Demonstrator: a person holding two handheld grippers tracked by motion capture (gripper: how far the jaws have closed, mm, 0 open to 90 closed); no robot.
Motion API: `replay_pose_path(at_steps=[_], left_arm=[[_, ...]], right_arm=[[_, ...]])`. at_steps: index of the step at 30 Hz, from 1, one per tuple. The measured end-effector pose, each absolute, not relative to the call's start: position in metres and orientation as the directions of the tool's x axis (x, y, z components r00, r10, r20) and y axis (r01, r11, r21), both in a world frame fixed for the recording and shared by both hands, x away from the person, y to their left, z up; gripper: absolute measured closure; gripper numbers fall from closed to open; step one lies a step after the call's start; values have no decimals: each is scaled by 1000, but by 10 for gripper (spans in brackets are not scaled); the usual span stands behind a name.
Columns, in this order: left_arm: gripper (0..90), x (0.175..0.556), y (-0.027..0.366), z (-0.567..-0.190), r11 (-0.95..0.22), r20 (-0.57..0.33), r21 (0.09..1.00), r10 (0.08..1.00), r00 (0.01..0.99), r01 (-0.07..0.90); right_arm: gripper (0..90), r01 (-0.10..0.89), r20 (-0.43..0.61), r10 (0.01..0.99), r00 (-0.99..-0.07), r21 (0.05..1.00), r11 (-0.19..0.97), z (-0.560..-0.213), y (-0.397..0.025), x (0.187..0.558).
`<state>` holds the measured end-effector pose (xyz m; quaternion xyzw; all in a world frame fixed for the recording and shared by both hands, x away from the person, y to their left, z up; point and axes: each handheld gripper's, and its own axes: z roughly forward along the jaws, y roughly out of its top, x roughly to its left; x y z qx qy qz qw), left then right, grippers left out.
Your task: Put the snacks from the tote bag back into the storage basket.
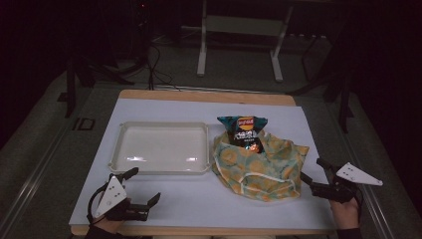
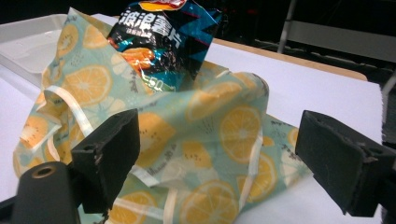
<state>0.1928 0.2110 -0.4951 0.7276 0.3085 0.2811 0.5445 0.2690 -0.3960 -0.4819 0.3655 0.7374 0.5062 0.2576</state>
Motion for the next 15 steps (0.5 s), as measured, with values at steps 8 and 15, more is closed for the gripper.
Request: replay_pose_path(at_steps=[8,15], left_arm=[[1,192,210,-496,-205,63,967,760,647,148],[1,189,210,-496,-203,54,966,765,642,161]], right_arm=[[134,305,-1,826,-564,929,210,-483,-407,260],[108,311,-3,837,-547,928,206,-478,-411,250]])
